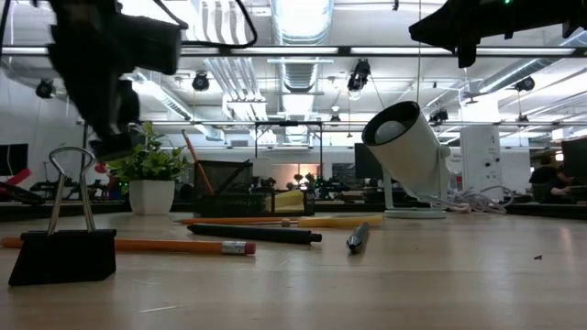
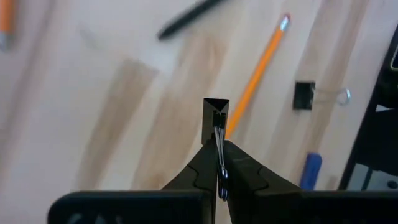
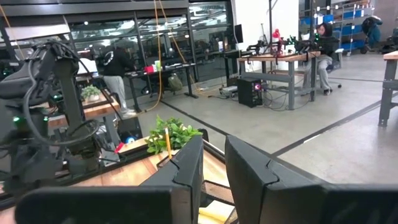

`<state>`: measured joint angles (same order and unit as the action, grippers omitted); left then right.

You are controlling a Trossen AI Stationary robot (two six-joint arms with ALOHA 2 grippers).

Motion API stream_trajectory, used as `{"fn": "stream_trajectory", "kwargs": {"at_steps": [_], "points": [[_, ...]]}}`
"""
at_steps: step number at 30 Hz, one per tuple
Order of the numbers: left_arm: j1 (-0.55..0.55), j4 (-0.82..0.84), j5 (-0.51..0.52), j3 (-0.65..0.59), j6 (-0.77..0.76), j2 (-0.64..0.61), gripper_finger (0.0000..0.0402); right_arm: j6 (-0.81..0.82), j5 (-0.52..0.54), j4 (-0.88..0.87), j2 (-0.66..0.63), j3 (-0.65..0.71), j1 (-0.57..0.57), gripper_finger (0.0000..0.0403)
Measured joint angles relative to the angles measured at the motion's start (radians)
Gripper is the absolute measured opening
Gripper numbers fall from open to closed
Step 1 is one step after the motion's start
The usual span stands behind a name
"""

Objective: Pick and place office supplies into organizer
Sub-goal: Put the left black binder clip into the black desk organizer

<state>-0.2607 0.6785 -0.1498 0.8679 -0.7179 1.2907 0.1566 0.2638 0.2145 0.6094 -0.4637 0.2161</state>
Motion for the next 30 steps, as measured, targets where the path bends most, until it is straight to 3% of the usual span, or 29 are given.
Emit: {"fn": "stream_trajectory", "kwargs": {"at_steps": [18, 30], "points": [[0.278, 0.002, 0.004, 0.085, 0.254, 0.032, 0.0000, 0.023, 0.000, 0.001, 0.000, 0.000, 0.000, 0.0059], [0.399, -0.045, 0.093, 0.096, 0.365, 0.032, 0.0000, 0.024, 0.000, 0.000, 0.000, 0.000, 0.000, 0.0059]]}}
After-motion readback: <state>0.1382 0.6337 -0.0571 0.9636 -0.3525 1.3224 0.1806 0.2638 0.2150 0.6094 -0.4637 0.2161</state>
